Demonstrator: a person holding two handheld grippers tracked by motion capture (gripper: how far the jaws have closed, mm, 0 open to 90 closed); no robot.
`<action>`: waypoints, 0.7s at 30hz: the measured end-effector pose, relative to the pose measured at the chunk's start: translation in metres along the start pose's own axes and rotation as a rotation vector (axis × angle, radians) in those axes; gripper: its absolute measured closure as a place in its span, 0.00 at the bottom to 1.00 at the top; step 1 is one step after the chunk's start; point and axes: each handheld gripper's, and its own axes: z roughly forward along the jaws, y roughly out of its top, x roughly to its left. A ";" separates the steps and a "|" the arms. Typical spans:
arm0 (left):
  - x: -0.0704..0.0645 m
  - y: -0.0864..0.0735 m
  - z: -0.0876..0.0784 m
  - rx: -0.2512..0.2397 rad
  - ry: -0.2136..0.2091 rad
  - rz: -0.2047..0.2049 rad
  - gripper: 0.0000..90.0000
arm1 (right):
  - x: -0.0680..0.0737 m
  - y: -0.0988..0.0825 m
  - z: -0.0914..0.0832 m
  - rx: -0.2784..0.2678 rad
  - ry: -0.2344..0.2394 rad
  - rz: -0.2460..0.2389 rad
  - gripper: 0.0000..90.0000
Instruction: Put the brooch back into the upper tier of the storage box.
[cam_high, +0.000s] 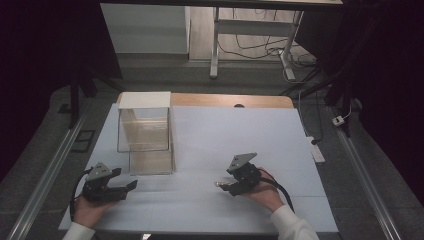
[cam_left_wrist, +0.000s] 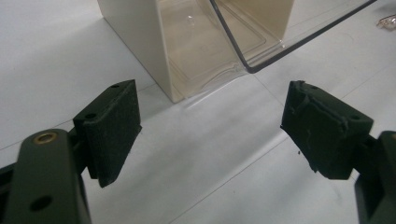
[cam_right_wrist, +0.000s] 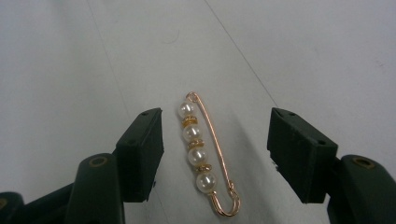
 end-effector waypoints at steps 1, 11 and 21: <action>0.000 0.000 0.000 0.000 -0.001 -0.001 0.22 | 0.000 0.000 0.001 0.002 -0.001 -0.002 0.41; 0.000 0.000 0.000 0.002 0.001 0.001 0.22 | 0.002 -0.001 0.007 0.034 0.008 -0.023 0.49; 0.001 -0.001 0.000 0.000 0.001 -0.004 0.22 | 0.003 -0.001 0.011 0.071 0.031 -0.038 0.64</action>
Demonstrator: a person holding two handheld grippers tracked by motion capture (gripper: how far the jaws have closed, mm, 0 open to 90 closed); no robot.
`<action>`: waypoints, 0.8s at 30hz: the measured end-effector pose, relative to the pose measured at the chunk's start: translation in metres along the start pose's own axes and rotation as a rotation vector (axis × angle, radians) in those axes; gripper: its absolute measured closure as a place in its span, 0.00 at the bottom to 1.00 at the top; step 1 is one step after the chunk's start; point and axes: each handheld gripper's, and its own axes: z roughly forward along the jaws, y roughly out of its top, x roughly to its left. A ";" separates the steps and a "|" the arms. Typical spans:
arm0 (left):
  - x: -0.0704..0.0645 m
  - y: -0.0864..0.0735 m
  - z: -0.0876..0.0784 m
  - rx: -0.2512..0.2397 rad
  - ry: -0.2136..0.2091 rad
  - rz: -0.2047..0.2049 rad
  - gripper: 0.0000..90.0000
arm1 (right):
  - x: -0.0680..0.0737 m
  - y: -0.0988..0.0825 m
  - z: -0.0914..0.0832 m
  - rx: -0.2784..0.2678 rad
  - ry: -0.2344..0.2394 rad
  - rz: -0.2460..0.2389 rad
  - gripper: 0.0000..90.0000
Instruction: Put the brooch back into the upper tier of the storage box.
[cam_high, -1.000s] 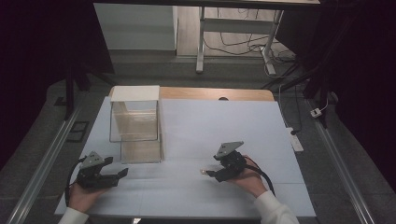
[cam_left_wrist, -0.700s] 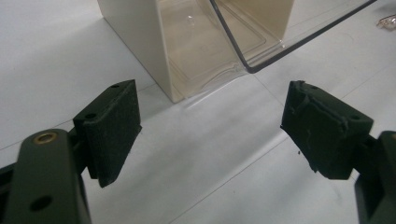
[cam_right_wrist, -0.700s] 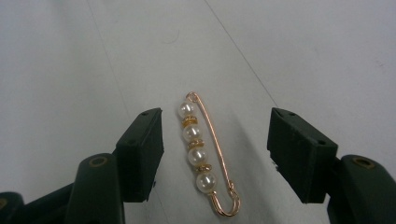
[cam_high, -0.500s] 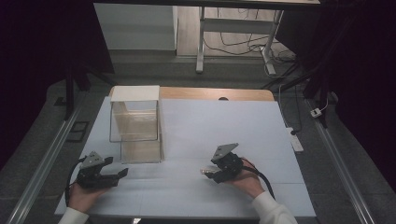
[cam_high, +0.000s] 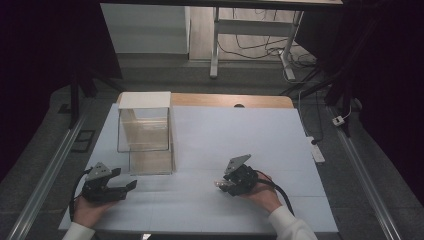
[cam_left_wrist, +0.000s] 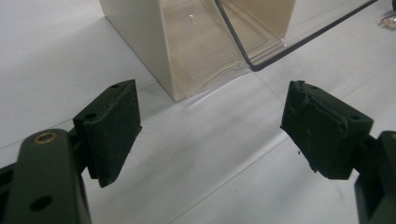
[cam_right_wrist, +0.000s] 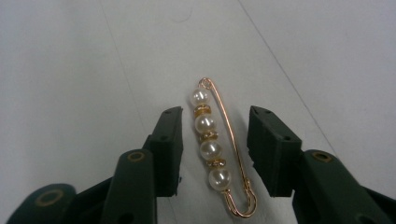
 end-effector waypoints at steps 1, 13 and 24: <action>0.000 0.000 0.000 0.002 0.000 0.002 0.22 | 0.000 0.000 0.000 0.002 0.001 -0.009 0.66; 0.000 0.000 0.000 0.002 0.000 0.005 0.22 | 0.000 0.002 0.000 0.025 0.022 -0.020 0.88; 0.000 0.000 0.000 0.003 0.000 0.004 0.22 | -0.001 0.003 -0.005 0.021 0.005 -0.023 0.88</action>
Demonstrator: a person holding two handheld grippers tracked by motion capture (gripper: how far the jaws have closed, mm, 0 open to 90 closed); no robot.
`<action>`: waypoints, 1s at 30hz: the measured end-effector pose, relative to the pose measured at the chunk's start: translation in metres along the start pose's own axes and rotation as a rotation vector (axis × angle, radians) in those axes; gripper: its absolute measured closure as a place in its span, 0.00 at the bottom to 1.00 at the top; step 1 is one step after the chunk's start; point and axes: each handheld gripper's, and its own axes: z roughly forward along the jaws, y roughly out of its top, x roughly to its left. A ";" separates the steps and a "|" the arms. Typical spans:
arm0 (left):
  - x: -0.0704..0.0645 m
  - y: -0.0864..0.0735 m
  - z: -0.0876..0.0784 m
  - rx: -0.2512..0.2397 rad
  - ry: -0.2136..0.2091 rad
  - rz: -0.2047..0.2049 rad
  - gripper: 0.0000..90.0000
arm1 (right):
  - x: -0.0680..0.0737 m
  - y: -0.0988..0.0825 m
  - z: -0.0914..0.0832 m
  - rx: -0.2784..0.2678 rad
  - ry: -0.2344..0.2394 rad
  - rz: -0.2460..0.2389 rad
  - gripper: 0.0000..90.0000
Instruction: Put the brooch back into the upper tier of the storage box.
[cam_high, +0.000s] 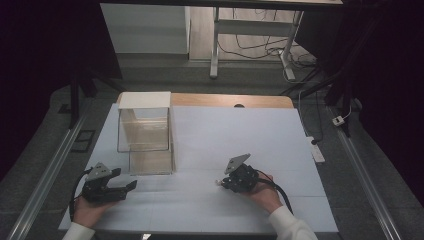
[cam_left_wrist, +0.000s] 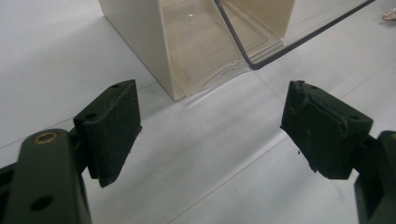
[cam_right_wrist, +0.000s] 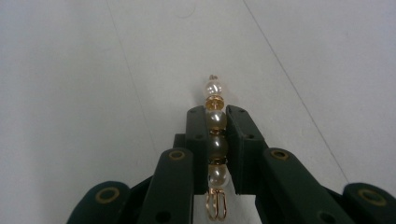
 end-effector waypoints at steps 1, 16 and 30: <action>0.000 0.000 0.000 -0.001 0.000 0.000 0.22 | 0.000 0.000 -0.001 -0.004 0.000 0.001 0.88; 0.000 0.000 0.000 0.001 0.000 0.001 0.22 | 0.003 0.006 -0.012 -0.054 -0.014 -0.016 0.88; 0.000 0.000 0.000 0.000 0.000 0.002 0.22 | 0.005 0.011 -0.027 -0.116 -0.021 -0.019 0.88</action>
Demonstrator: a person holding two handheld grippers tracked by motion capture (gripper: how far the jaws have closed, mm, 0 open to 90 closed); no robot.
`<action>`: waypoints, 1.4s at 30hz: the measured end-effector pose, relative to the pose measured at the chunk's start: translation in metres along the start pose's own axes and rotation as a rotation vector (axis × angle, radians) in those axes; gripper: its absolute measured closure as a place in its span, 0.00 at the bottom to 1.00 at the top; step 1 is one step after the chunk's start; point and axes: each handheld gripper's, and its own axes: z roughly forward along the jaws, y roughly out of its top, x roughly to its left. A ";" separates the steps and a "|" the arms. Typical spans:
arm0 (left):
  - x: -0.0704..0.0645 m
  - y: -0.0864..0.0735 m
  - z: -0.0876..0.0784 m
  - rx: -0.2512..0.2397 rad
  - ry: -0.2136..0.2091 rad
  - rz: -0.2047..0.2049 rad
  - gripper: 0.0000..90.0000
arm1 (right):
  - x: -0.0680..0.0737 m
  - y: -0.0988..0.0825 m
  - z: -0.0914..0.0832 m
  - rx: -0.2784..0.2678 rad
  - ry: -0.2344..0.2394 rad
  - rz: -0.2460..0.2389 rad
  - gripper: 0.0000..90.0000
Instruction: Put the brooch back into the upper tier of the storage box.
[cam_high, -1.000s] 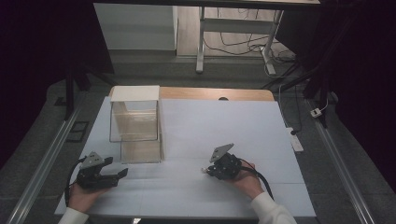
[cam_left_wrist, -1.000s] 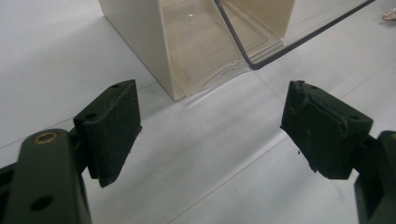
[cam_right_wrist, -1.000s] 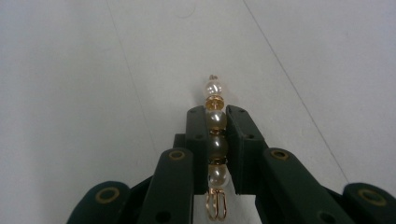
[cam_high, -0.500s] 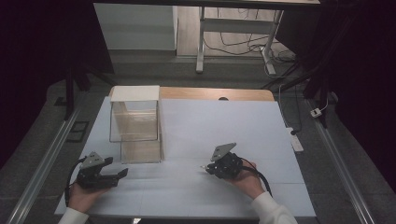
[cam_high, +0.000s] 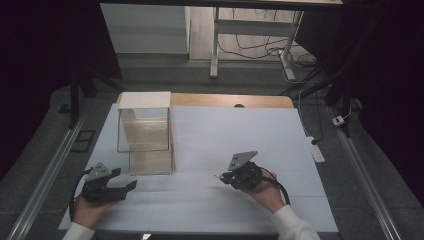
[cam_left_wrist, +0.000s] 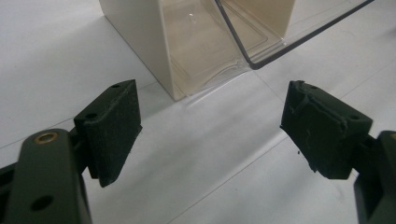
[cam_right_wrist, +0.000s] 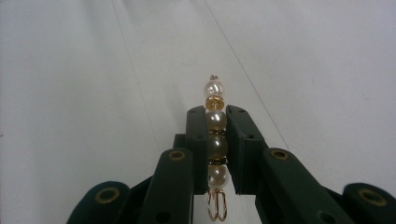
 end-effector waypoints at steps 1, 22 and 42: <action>0.000 0.000 0.000 0.000 0.000 0.000 0.22 | 0.000 0.001 -0.001 -0.002 -0.001 -0.001 0.88; 0.000 0.000 0.000 -0.002 0.000 -0.001 0.22 | 0.002 0.012 -0.030 -0.131 -0.078 -0.010 0.88; 0.000 0.000 0.000 0.001 0.001 -0.001 0.22 | -0.002 0.014 -0.053 -0.271 -0.121 0.030 0.88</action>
